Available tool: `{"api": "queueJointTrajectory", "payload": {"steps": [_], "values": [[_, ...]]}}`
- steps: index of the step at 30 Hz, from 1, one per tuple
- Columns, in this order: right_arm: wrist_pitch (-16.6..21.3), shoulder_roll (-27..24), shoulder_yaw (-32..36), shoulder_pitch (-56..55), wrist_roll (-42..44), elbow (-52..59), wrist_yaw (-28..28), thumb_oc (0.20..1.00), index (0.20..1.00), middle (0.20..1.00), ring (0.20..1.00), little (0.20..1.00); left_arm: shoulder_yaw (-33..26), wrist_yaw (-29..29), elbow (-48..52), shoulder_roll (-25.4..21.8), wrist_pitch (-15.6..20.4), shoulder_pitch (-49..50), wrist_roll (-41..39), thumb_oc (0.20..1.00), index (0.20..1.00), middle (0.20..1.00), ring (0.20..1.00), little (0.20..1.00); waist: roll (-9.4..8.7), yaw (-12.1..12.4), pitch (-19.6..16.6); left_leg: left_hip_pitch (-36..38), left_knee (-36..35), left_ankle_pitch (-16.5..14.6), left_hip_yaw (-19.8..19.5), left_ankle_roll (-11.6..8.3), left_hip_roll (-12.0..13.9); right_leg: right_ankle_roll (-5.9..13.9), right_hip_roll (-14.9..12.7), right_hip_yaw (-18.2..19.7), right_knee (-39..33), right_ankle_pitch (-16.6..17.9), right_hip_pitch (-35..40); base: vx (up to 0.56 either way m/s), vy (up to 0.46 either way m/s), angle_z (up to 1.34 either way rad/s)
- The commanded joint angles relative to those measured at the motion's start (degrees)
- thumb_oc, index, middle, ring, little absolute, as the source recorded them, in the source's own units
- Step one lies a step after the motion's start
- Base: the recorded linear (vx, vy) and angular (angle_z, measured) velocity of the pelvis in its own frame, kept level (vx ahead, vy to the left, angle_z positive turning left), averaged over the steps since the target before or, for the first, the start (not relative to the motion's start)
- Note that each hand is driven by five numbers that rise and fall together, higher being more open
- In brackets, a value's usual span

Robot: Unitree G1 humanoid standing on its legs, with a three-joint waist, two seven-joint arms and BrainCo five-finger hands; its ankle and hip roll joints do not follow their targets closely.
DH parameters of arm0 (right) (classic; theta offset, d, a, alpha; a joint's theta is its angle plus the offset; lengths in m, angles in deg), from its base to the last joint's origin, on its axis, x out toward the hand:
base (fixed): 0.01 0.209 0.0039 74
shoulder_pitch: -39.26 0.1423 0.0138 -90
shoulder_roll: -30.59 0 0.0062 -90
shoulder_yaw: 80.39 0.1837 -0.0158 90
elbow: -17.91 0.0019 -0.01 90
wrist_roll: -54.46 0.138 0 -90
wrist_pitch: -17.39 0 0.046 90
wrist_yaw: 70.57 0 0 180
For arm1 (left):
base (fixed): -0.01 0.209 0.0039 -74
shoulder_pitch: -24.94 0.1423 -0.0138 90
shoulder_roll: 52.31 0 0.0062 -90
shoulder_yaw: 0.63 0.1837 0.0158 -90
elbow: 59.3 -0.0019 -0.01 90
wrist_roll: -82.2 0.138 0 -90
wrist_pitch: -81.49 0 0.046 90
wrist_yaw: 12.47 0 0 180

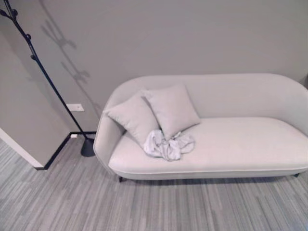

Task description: Hang the clothes on the sofa on the clothes rack.

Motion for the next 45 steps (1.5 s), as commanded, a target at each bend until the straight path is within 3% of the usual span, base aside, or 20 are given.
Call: {"api": "queueJointTrajectory", "payload": {"steps": [1,10,11,13,14,15,16,17,19,21,22,25,28,29,31,36,39,42,44,45], "values": [[-0.2,0.5,0.1,4.5,-2.1,-6.4,-0.5,1.0,1.0,1.0,1.0,1.0,-0.6,0.7,-2.4,0.2,1.0,-2.7,2.2,1.0,1.0,1.0,1.0,1.0,-1.42,-0.5,-0.1,2.2,-4.5,1.5,-3.1,-4.18,2.5,4.68,-3.4,-3.4,-9.9,5.5,3.7,0.0,0.0,0.0],[0.6,1.1,-4.2,4.7,-9.4,-5.7,-0.8,1.0,1.0,1.0,1.0,1.0,-0.4,0.4,-2.5,-0.3,1.4,-2.7,3.1,1.0,1.0,1.0,1.0,1.0,-1.63,-0.1,-0.1,2.3,-4.5,1.4,-3.4,-4.22,2.5,4.65,-3.5,-3.9,-9.9,5.4,4.1,0.0,-0.003,0.0],[1.0,1.8,-8.3,5.0,-15.4,-4.5,-1.0,1.0,1.0,1.0,1.0,1.0,-0.4,0.2,-2.1,-0.3,1.6,-2.6,3.0,1.0,1.0,1.0,1.0,1.0,-1.77,0.3,0.2,2.9,-4.5,1.2,-3.5,-4.28,2.5,4.57,-3.5,-4.0,-9.9,5.1,4.7,0.04,-0.038,0.06],[1.5,2.5,-10.7,5.4,-18.1,-3.0,-1.2,1.0,1.0,1.0,1.0,1.0,-0.6,0.0,-1.8,-0.4,1.8,-2.7,2.6,1.0,1.0,1.0,1.0,1.0,-2.04,0.6,0.4,2.8,-4.0,1.6,-3.7,-4.29,2.5,4.41,-3.6,-4.1,-9.9,5.1,4.7,-0.01,-0.055,0.08],[1.9,3.2,-13.7,6.0,-20.3,-0.1,-1.5,1.0,1.0,1.0,1.0,1.0,-0.4,-0.6,-1.1,-0.2,2.2,-3.4,1.1,1.0,1.0,1.0,1.0,1.0,-2.97,1.2,2.2,-2.2,4.3,0.3,-4.2,-5.03,3.1,3.76,-4.0,-4.4,-9.9,4.6,5.1,-0.08,-0.055,0.08],[1.9,3.2,-13.7,6.1,-20.3,-0.1,-1.5,1.0,1.0,1.0,1.0,1.0,-0.4,-0.6,-1.1,-0.3,2.2,-3.4,1.1,1.0,1.0,1.0,1.0,1.0,-3.02,1.1,1.9,-2.8,4.6,0.3,-4.3,-4.98,3.1,3.75,-4.1,-4.6,-9.9,4.7,4.6,-0.18,-0.113,0.18],[2.1,3.1,-15.9,7.1,-21.2,1.9,-1.3,1.0,1.0,1.0,1.0,1.0,0.1,-1.2,0.4,-0.2,2.7,-5.0,-0.7,1.0,1.0,1.0,1.0,1.0,-3.54,1.9,4.5,-9.7,15.6,1.9,-5.7,-7.24,4.4,2.57,-4.2,-5.2,-9.9,4.3,4.8,-0.12,-0.057,0.13],[2.1,3.1,-15.9,7.2,-21.2,1.9,-1.3,1.0,1.0,1.0,1.0,1.0,0.1,-1.2,0.4,-0.2,2.7,-5.0,-0.7,1.0,1.0,1.0,1.0,1.0,-3.56,1.7,4.3,-10.1,15.7,2.0,-5.9,-7.2,4.3,2.56,-4.2,-5.3,-9.9,4.4,4.5,-0.12,-0.073,0.11],[2.4,2.5,-18.9,8.8,-23.9,4.1,-1.1,1.0,1.0,1.0,1.0,1.0,0.9,-2.2,2.0,-0.3,3.8,-6.5,-1.2,1.0,1.0,1.0,1.0,1.0,-3.32,2.6,5.5,-15.0,20.4,7.6,-8.3,-9.89,6.1,2.01,-3.8,-6.4,-9.9,3.4,5.0,0.08,0.053,0.1],[2.3,2.2,-20.1,9.1,-25.7,5.0,-1.2,1.0,1.0,1.0,1.0,1.0,0.8,-2.2,2.4,-0.2,4.1,-6.5,-1.0,1.0,1.0,1.0,1.0,1.0,-3.81,3.2,5.0,-14.1,14.1,5.7,-6.7,-8.59,8.3,3.07,-4.8,-6.7,-9.9,2.9,5.6,0.22,0.13,0.22],[2.2,2.3,-20.5,9.1,-26.1,5.5,-1.3,1.0,1.0,1.0,1.0,1.0,1.0,-2.3,2.6,-0.1,4.1,-6.3,-1.0,1.0,1.0,1.0,1.0,1.0,-3.84,3.4,4.8,-13.1,10.6,6.1,-6.2,-8.38,9.0,3.39,-5.1,-6.7,-9.9,2.7,5.8,0.26,0.161,0.16],[2.8,2.2,-22.0,9.3,-27.2,8.3,-0.7,1.0,1.0,1.0,1.0,1.0,1.4,-3.1,2.2,0.3,4.3,-6.4,-2.1,1.0,1.0,1.0,1.0,1.0,-2.9,4.1,4.5,-14.3,-3.5,12.2,-5.3,-9.22,12.8,4.39,-5.4,-6.8,-9.9,1.2,7.2,0.3,0.189,0.06],[2.9,2.2,-22.6,9.4,-29.2,8.4,-0.2,1.0,1.0,1.0,1.0,1.0,1.5,-3.3,1.4,0.7,3.8,-6.6,-2.2,1.0,1.0,1.0,1.0,1.0,-2.33,4.1,4.0,-16.1,-4.5,11.5,-3.6,-10.39,14.3,5.21,-5.8,-7.1,-9.9,-0.3,9.0,0.27,0.178,0.14],[2.4,2.3,-22.7,9.1,-31.1,7.7,0.0,1.0,1.0,1.0,1.0,1.0,1.2,-3.4,0.4,0.7,3.3,-6.1,-1.3,1.0,1.0,1.0,1.0,1.0,-1.64,4.9,3.0,-14.9,-4.5,14.3,-2.4,-9.92,13.9,5.9,-6.5,-6.7,-9.9,0.3,11.0,0.58,0.327,0.0],[2.5,2.4,-22.2,9.0,-31.5,7.2,0.2,1.0,1.0,1.0,1.0,1.0,0.9,-3.5,-0.3,0.3,3.3,-5.5,-0.6,1.0,1.0,1.0,1.0,1.0,-1.95,5.1,2.3,-14.4,-4.0,14.2,-2.6,-9.53,12.9,6.16,-7.4,-6.4,-9.9,0.4,11.8,0.43,0.258,-0.04],[3.0,4.7,-24.1,9.9,-34.8,8.6,1.5,1.0,1.0,1.0,1.0,1.0,1.3,-4.4,0.0,-2.8,3.5,-6.5,4.5,1.0,1.0,1.0,1.0,1.0,-5.25,5.9,0.7,-14.2,0.9,9.0,-0.3,-5.39,6.9,8.64,-14.2,-5.7,-2.3,4.5,10.5,0.35,0.256,-0.22],[3.6,4.7,-26.0,11.4,-36.9,13.4,3.1,1.0,1.0,1.0,1.0,1.0,4.1,-4.8,1.7,-4.1,3.6,-8.1,8.3,1.0,1.0,1.0,1.0,1.0,-5.89,4.7,1.5,-12.2,1.1,5.1,-0.2,-2.95,3.0,9.16,-17.7,-4.5,8.3,8.3,6.1,0.21,0.266,-0.07],[3.7,4.6,-26.9,11.6,-38.0,17.1,4.1,1.0,1.0,1.0,1.0,1.0,5.5,-4.9,3.1,-4.8,3.1,-9.0,9.5,1.0,1.0,1.0,1.0,1.0,-5.26,3.4,3.6,-8.0,1.1,1.2,0.8,0.93,-0.4,9.64,-22.5,-4.9,22.7,16.7,0.8,0.19,0.329,0.0],[3.8,4.3,-27.4,11.4,-39.8,20.1,5.4,1.0,1.0,1.0,1.0,1.0,5.6,-5.1,3.8,-5.4,3.0,-9.0,9.9,1.0,1.0,1.0,1.0,1.0,-4.33,2.5,4.4,-4.7,0.4,-0.7,1.9,2.28,-1.4,10.12,-24.8,-6.8,29.0,18.0,-2.4,0.24,0.26,0.1],[4.0,4.1,-27.5,11.1,-40.4,22.0,6.0,1.0,1.0,1.0,1.0,1.0,5.7,-5.2,4.4,-5.3,3.1,-8.9,9.8,1.0,1.0,1.0,1.0,1.0,-3.91,2.0,4.7,-3.1,-0.3,-1.2,2.1,2.56,-1.7,9.85,-24.7,-7.4,30.6,16.5,-4.3,0.18,0.142,-0.1]]}}
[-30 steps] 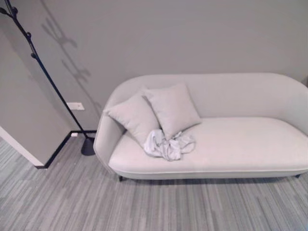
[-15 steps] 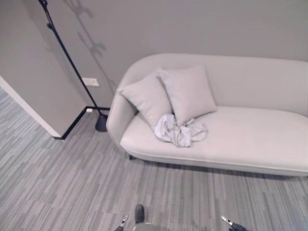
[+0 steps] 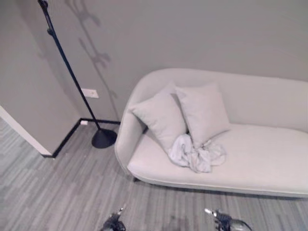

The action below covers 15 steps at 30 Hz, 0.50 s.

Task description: Hang the clothes on the sofa on the clothes rack.

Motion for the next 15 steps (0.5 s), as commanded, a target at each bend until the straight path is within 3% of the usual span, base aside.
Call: {"api": "queueJointTrajectory", "payload": {"steps": [1,3,5,6,7,8,9,10,13,15], "values": [[1.1,-2.0,-0.4,1.2,-3.5,3.2,2.9,1.0,1.0,1.0,1.0,1.0,-1.6,-0.7,0.8,-1.1,0.9,1.9,1.7,1.0,1.0,1.0,1.0,1.0,-0.77,-0.7,3.1,-3.4,4.5,-3.1,-1.0,-0.69,1.5,-0.73,1.3,-4.1,-2.0,5.9,2.5,0.17,0.087,-0.19],[1.1,-4.1,-0.2,0.3,-7.0,10.5,5.2,1.0,1.0,1.0,1.0,1.0,-1.8,-0.7,1.9,-0.8,0.9,2.8,1.6,1.0,1.0,1.0,1.0,1.0,0.4,-2.1,4.0,-0.6,2.7,-3.3,-1.2,-1.22,1.9,-2.08,3.9,-5.3,-5.1,1.1,-1.1,0.2,0.024,-0.14],[0.2,-7.2,0.8,-0.8,-15.2,19.4,9.4,1.0,1.0,1.0,1.0,1.0,-1.8,-1.4,3.6,0.1,0.7,3.8,2.6,1.0,1.0,1.0,1.0,1.0,1.14,-3.1,4.9,1.6,1.2,-3.7,-1.3,-2.42,2.6,-1.97,6.5,-7.2,-16.9,-0.3,-2.4,0.28,-0.14,0.02],[-0.5,-8.9,3.1,-1.6,-17.8,24.9,11.9,1.0,1.0,1.0,1.0,1.0,-2.3,-1.8,3.5,0.5,0.6,4.0,3.3,1.0,1.0,1.0,1.0,1.0,0.86,-4.4,5.5,3.1,0.6,-4.5,-2.2,-3.46,2.7,-0.99,9.0,-3.7,-26.9,0.8,-4.0,0.25,-0.177,0.04],[-0.7,-8.9,3.2,-1.8,-17.9,25.2,11.9,1.0,1.0,1.0,1.0,1.0,-2.2,-1.8,3.5,0.6,0.5,4.1,3.3,1.0,1.0,1.0,1.0,1.0,1.06,-4.3,5.6,3.3,0.6,-4.6,-2.1,-3.53,2.9,-1.04,9.3,-3.7,-27.5,1.1,-3.6,0.22,-0.218,0.05],[-1.2,-10.3,4.8,-2.8,-20.8,29.1,13.6,1.0,1.0,1.0,1.0,1.0,-2.6,-2.4,3.1,0.9,0.9,3.8,4.3,1.0,1.0,1.0,1.0,1.0,0.2,-5.2,6.2,3.6,0.4,-4.3,-2.0,-4.08,3.0,-0.21,10.0,-0.2,-33.7,4.6,-5.1,0.24,-0.213,0.21],[-2.2,-11.4,6.6,-4.3,-24.4,32.3,15.6,1.0,1.0,1.0,1.0,1.0,-2.7,-2.5,3.3,1.6,0.9,4.0,5.3,1.0,1.0,1.0,1.0,1.0,-0.09,-6.2,6.5,4.7,0.4,-5.2,-3.4,-4.6,3.1,0.79,10.7,4.5,-37.3,6.5,-6.1,0.31,-0.275,0.4],[-2.4,-11.7,7.2,-5.0,-25.9,33.0,16.2,1.0,1.0,1.0,1.0,1.0,-2.6,-2.6,3.5,1.7,1.1,4.2,5.9,1.0,1.0,1.0,1.0,1.0,-0.43,-6.5,6.3,5.0,0.4,-5.5,-3.8,-4.93,3.1,1.06,10.5,6.3,-38.4,7.4,-6.7,0.24,-0.165,0.49],[-2.7,-12.6,8.5,-6.2,-29.5,33.3,18.0,1.0,1.0,1.0,1.0,1.0,-3.0,-2.6,3.5,2.2,1.5,5.0,7.0,1.0,1.0,1.0,1.0,1.0,-1.29,-6.3,5.4,6.3,0.4,-6.6,-6.1,-5.88,3.3,1.19,10.5,7.0,-40.8,8.2,-4.8,0.3,-0.222,0.62],[-2.9,-13.9,7.9,-6.2,-32.1,33.1,17.8,1.0,1.0,1.0,1.0,1.0,-4.7,-2.9,3.9,2.4,1.6,6.4,5.5,1.0,1.0,1.0,1.0,1.0,-0.96,-6.0,4.6,6.8,0.4,-6.6,-6.9,-6.51,4.9,0.74,11.6,6.2,-39.9,7.8,-4.6,0.23,-0.223,0.48]]}}
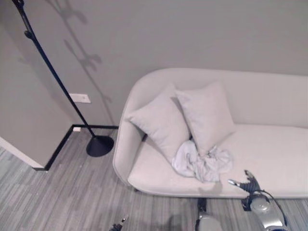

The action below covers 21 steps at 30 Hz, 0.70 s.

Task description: Hang the clothes on the sofa on the clothes rack.

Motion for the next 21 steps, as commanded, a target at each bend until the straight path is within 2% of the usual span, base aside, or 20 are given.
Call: {"api": "queueJointTrajectory", "payload": {"steps": [1,3,4,5,8,10,11,12,15,17,21], "values": [[1.4,-1.8,-1.6,3.5,-5.4,0.9,2.0,1.0,1.0,1.0,1.0,1.0,-0.5,-0.6,0.1,-0.1,1.5,-1.1,-0.5,1.0,1.0,1.0,1.0,1.0,0.61,0.1,-0.1,-3.3,0.3,1.1,-1.1,-1.84,6.1,0.24,1.4,-1.9,-1.5,2.8,4.3,0.18,-0.214,0.27],[1.9,-2.5,-2.1,4.0,-6.3,0.6,2.1,1.0,1.0,1.0,1.0,1.0,-0.8,-0.6,-0.1,0.2,1.6,-0.9,-1.0,1.0,1.0,1.0,1.0,1.0,1.04,0.1,-0.1,-3.5,0.3,1.3,-1.6,-2.27,7.1,-0.15,2.1,-2.4,-0.7,2.0,4.0,0.13,-0.182,0.15],[2.4,-3.3,-3.1,5.5,-7.1,-1.1,3.5,1.0,1.0,1.0,1.0,1.0,0.0,-0.7,-0.1,0.3,1.8,-1.3,-1.3,1.0,1.0,1.0,1.0,1.0,1.7,0.4,0.4,-4.5,0.7,1.8,-2.3,-3.03,9.0,-0.86,3.0,-3.3,0.6,0.5,3.0,0.07,-0.185,0.09],[2.4,-3.5,-3.5,6.8,-6.9,-2.1,4.2,1.0,1.0,1.0,1.0,1.0,0.6,-0.8,0.3,0.2,2.0,-1.7,-1.5,1.0,1.0,1.0,1.0,1.0,2.15,0.5,0.8,-5.4,1.2,1.9,-2.9,-3.27,9.7,-1.2,3.4,-3.6,1.4,-0.2,2.3,0.07,-0.221,0.06],[3.0,-3.9,-4.8,11.8,-7.1,-6.7,8.0,1.0,1.0,1.0,1.0,1.0,2.8,-1.8,2.4,-0.2,3.5,-3.7,-3.3,1.0,1.0,1.0,1.0,1.0,3.68,0.9,3.1,-8.8,2.6,2.6,-4.1,-3.88,11.2,-1.82,3.2,-4.9,4.9,-1.5,-1.2,-0.05,-0.086,0.32],[3.4,-3.8,-5.8,16.0,-6.6,-11.0,10.6,1.0,1.0,1.0,1.0,1.0,4.5,-2.5,5.3,-0.5,4.9,-5.4,-4.9,1.0,1.0,1.0,1.0,1.0,4.78,1.3,5.2,-11.8,3.3,3.2,-5.0,-4.12,11.6,-2.2,2.6,-5.3,8.2,-2.2,-5.1,-0.1,-0.043,0.32],[3.5,-3.8,-5.8,16.2,-6.5,-11.2,10.7,1.0,1.0,1.0,1.0,1.0,4.5,-2.5,5.3,-0.5,4.9,-5.4,-4.9,1.0,1.0,1.0,1.0,1.0,4.75,1.3,5.1,-12.1,3.4,3.2,-5.0,-4.13,11.6,-2.22,2.5,-5.3,8.4,-2.3,-5.4,-0.14,-0.028,0.31],[3.5,-3.4,-6.5,20.8,-5.5,-15.6,13.5,1.0,1.0,1.0,1.0,1.0,6.7,-3.2,9.2,-1.0,6.2,-6.7,-6.1,1.0,1.0,1.0,1.0,1.0,6.03,2.0,7.0,-15.4,4.0,4.0,-5.9,-4.41,11.6,-2.4,1.7,-5.6,10.9,-2.9,-8.8,-0.11,-0.027,0.37],[4.1,-3.1,-7.1,25.6,-3.1,-19.8,15.8,1.0,1.0,1.0,1.0,1.0,8.1,-3.8,11.2,-1.5,7.2,-8.1,-7.4,1.0,1.0,1.0,1.0,1.0,7.06,2.5,8.1,-18.1,4.4,4.4,-6.7,-4.62,11.6,-2.45,1.1,-5.8,13.0,-3.7,-11.8,-0.07,-0.033,0.29],[4.6,-2.6,-8.3,31.1,0.0,-24.1,17.7,1.0,1.0,1.0,1.0,1.0,9.1,-5.2,12.8,-2.1,8.2,-9.2,-10.1,1.0,1.0,1.0,1.0,1.0,8.59,3.5,9.6,-21.1,4.3,5.1,-7.8,-4.91,11.5,-2.57,0.1,-6.3,15.3,-4.6,-14.8,-0.03,-0.021,0.24],[4.7,-2.6,-8.3,31.1,0.0,-24.2,17.7,1.0,1.0,1.0,1.0,1.0,9.1,-5.2,12.8,-2.1,8.2,-9.2,-10.1,1.0,1.0,1.0,1.0,1.0,8.57,3.5,9.6,-21.1,4.4,5.1,-7.8,-4.9,11.5,-2.57,0.1,-6.3,15.4,-4.7,-14.9,0.0,0.0,0.26]]}}
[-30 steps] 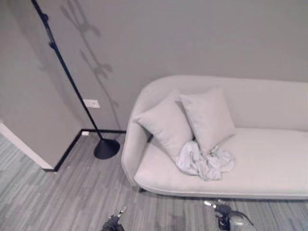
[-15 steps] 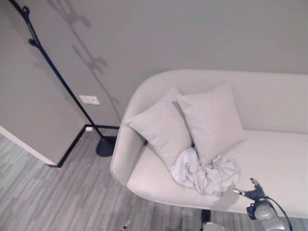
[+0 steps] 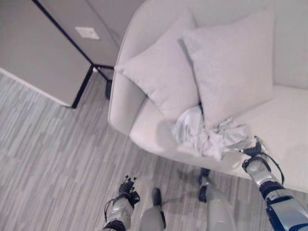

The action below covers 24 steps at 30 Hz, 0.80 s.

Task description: Hang the clothes on the sofa on the clothes rack.

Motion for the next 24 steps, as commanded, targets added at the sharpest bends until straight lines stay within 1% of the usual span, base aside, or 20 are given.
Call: {"api": "queueJointTrajectory", "payload": {"steps": [1,2,3,4,5,6,7,8,9,10,14,15,18,20,21,22,23,24], "values": [[2.0,0.5,-2.0,-1.4,1.5,0.7,3.1,1.0,1.0,1.0,1.0,1.0,1.0,-1.0,0.2,-2.0,2.5,2.0,-2.8,1.0,1.0,1.0,1.0,1.0,0.16,0.4,-3.0,1.0,-0.1,1.9,-1.3,1.31,0.1,4.28,-4.9,4.8,5.0,-4.0,3.0,0.05,0.027,-0.11],[3.5,1.1,-4.0,1.9,2.1,0.0,4.2,1.0,1.0,1.0,1.0,1.0,1.4,-1.0,-0.3,-1.8,2.7,3.7,-3.4,1.0,1.0,1.0,1.0,1.0,2.35,1.2,-2.0,-0.6,-1.2,2.3,-1.8,1.27,-0.2,4.69,-6.0,4.9,8.1,-4.5,-1.1,0.05,0.027,-0.18],[3.5,1.1,-4.0,1.9,2.1,0.0,4.2,1.0,1.0,1.0,1.0,1.0,1.4,-1.0,-0.3,-1.8,2.7,3.7,-3.4,1.0,1.0,1.0,1.0,1.0,2.33,1.2,-2.0,-0.6,-1.2,2.4,-1.8,1.28,-0.2,4.7,-6.0,4.9,8.1,-4.5,-1.2,0.06,0.051,-0.24],[3.9,0.8,-4.6,3.4,1.5,-1.1,5.1,1.0,1.0,1.0,1.0,1.0,1.7,-0.9,-0.6,-1.6,2.8,4.8,-3.1,1.0,1.0,1.0,1.0,1.0,3.5,1.6,-1.5,-1.4,-1.7,2.7,-2.0,1.19,-0.4,4.96,-6.5,5.0,9.1,-4.7,-2.7,0.02,0.028,-0.29],[3.9,0.8,-4.6,3.4,1.5,-1.1,5.1,1.0,1.0,1.0,1.0,1.0,1.7,-0.9,-0.6,-1.6,2.8,4.8,-3.1,1.0,1.0,1.0,1.0,1.0,3.49,1.6,-1.5,-1.4,-1.7,2.7,-2.0,1.19,-0.4,4.96,-6.5,5.0,9.1,-4.7,-2.7,0.03,0.066,-0.1],[3.9,0.5,-4.4,5.0,1.8,-2.7,5.7,1.0,1.0,1.0,1.0,1.0,2.3,-0.9,-1.1,-1.3,2.7,5.6,-2.8,1.0,1.0,1.0,1.0,1.0,4.75,2.0,-1.4,-2.0,-2.5,3.2,-2.4,1.08,-0.6,5.14,-7.2,4.9,10.1,-5.0,-4.0,0.02,0.051,0.65],[4.0,0.2,-4.1,6.2,2.3,-3.0,5.9,1.0,1.0,1.0,1.0,1.0,2.6,-1.0,-1.4,-1.1,2.7,5.8,-2.7,1.0,1.0,1.0,1.0,1.0,5.23,2.2,-1.4,-2.3,-3.1,3.6,-2.6,1.05,-0.8,5.17,-7.4,4.8,10.5,-5.2,-4.5,0.02,0.051,0.88],[4.1,0.2,-4.1,6.2,2.3,-3.1,5.9,1.0,1.0,1.0,1.0,1.0,2.6,-1.0,-1.4,-1.1,2.7,5.7,-2.7,1.0,1.0,1.0,1.0,1.0,5.23,2.2,-1.4,-2.3,-3.1,3.6,-2.6,1.05,-0.8,5.17,-7.4,4.8,10.5,-5.2,-4.5,0.02,0.035,0.66],[4.2,0.0,-4.3,7.3,2.6,-3.5,6.6,1.0,1.0,1.0,1.0,1.0,3.5,-1.1,-2.0,-0.5,2.6,5.7,-2.3,1.0,1.0,1.0,1.0,1.0,6.0,2.4,-1.3,-2.9,-3.7,3.9,-3.0,1.08,-1.0,5.27,-7.9,4.6,11.6,-5.4,-5.8,0.01,0.032,0.05],[4.5,-0.1,-4.2,8.0,3.1,-3.1,6.9,1.0,1.0,1.0,1.0,1.0,4.1,-1.1,-2.4,-0.4,2.5,5.4,-2.2,1.0,1.0,1.0,1.0,1.0,6.38,2.5,-1.0,-3.2,-3.9,4.0,-3.3,1.09,-1.1,5.35,-8.0,4.6,12.1,-5.5,-6.3,0.01,0.037,-0.12],[5.2,0.6,-5.5,8.7,3.4,-0.7,6.7,1.0,1.0,1.0,1.0,1.0,5.6,-1.1,-1.8,0.6,2.5,5.3,-2.5,1.0,1.0,1.0,1.0,1.0,7.15,2.7,-0.9,-4.2,-4.0,3.6,-4.2,1.19,-1.3,5.54,-8.5,4.2,13.0,-5.7,-7.6,0.03,0.007,0.08],[5.2,0.6,-5.6,8.6,3.4,-0.8,6.7,1.0,1.0,1.0,1.0,1.0,5.6,-1.1,-1.8,0.6,2.5,5.4,-2.5,1.0,1.0,1.0,1.0,1.0,7.34,2.7,-0.9,-3.5,-4.0,2.6,-4.3,1.08,-1.1,6.29,-8.4,4.5,14.0,-7.1,-7.3,0.08,0.007,0.15],[5.2,0.8,-8.3,10.5,2.0,-1.1,5.0,1.0,1.0,1.0,1.0,1.0,7.6,-0.8,3.3,0.3,3.2,5.2,-2.9,1.0,1.0,1.0,1.0,1.0,8.0,3.2,-0.4,-4.8,-4.0,2.8,-5.0,1.16,-1.4,6.53,-9.2,3.9,14.7,-7.0,-8.5,0.03,0.007,0.07],[5.0,0.8,-9.1,11.4,1.7,-2.1,4.2,1.0,1.0,1.0,1.0,1.0,8.0,-0.7,4.5,0.1,3.2,5.3,-2.9,1.0,1.0,1.0,1.0,1.0,8.19,3.5,-0.3,-5.2,-4.0,2.9,-5.3,1.13,-1.4,6.55,-9.3,3.8,14.7,-7.0,-8.6,0.0,-0.008,0.16],[4.2,0.8,-11.4,13.2,1.7,-5.0,0.4,1.0,1.0,1.0,1.0,1.0,8.7,-0.1,6.0,-0.6,2.9,5.1,-3.4,1.0,1.0,1.0,1.0,1.0,8.31,3.9,-0.1,-6.3,-4.0,3.3,-5.9,1.1,-1.4,6.51,-9.4,3.4,14.8,-6.9,-9.0,-0.02,-0.035,0.17],[3.6,0.6,-13.5,14.1,1.0,-6.2,-2.3,0.705,0.705,0.705,0.705,0.705,8.9,0.2,6.0,-0.9,2.7,4.9,-3.8,1.0,1.0,1.0,1.0,1.0,8.2,4.1,0.1,-6.9,-4.0,3.6,-6.2,1.0,-1.4,6.5,-9.4,3.4,14.7,-6.8,-9.1,-0.02,-0.035,0.15],[3.6,0.6,-13.5,14.1,1.0,-6.3,-2.3,0.209,0.209,0.209,0.209,0.209,8.9,0.2,6.0,-0.9,2.7,4.9,-3.8,1.0,1.0,1.0,1.0,1.0,8.21,4.1,0.1,-6.9,-4.0,3.6,-6.2,1.0,-1.4,6.5,-9.5,3.4,14.7,-6.8,-9.1,-0.03,-0.043,0.08],[2.6,0.8,-17.9,15.5,-1.4,-9.8,-7.1,0.2,0.2,0.2,0.2,0.2,9.0,1.0,5.5,-1.5,1.7,4.4,-3.7,1.0,1.0,1.0,1.0,1.0,7.74,4.6,0.0,-7.9,-4.0,4.0,-6.8,0.91,-1.5,6.31,-9.4,3.1,14.5,-6.5,-9.4,-0.02,-0.027,0.08]]}}
